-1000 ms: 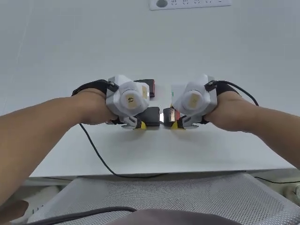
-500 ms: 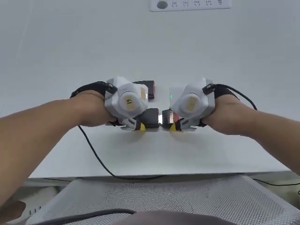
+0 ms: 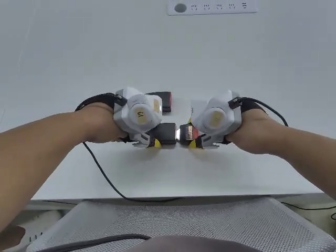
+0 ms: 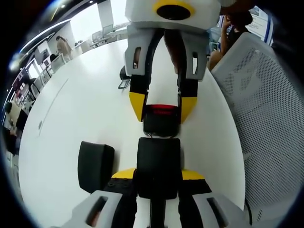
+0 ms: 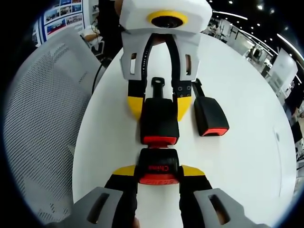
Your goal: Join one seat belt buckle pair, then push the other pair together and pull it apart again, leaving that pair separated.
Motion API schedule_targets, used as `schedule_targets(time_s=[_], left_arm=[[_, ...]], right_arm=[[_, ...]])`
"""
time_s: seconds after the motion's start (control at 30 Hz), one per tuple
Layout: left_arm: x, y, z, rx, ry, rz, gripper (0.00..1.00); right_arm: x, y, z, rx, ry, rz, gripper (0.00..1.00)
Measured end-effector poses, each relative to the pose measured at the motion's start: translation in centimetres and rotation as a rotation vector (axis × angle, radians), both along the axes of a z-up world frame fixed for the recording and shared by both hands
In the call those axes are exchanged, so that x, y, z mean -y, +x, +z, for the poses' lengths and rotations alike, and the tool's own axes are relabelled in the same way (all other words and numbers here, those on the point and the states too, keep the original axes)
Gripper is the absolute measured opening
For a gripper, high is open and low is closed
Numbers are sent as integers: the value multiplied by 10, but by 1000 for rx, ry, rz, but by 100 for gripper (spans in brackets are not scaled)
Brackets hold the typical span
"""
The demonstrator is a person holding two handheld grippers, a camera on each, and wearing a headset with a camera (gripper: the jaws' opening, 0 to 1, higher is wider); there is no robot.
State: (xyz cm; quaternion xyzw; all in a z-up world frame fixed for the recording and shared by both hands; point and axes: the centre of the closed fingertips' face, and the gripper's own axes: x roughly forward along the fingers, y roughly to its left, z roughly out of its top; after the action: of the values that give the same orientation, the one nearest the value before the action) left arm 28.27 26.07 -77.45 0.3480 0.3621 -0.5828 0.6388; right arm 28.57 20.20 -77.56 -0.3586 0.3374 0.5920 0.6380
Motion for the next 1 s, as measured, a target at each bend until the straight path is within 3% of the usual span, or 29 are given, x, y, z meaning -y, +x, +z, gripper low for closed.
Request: schedule_targets(time_s=[0.23,1.0], left_arm=[[0,1,0,1,5,-5,33],[-3,1,-2,-2,25,-25,33]], right_arm=[[-1,0,-1,-7,22,-17,29],[-2,-3,0,-13,17,-51,30]])
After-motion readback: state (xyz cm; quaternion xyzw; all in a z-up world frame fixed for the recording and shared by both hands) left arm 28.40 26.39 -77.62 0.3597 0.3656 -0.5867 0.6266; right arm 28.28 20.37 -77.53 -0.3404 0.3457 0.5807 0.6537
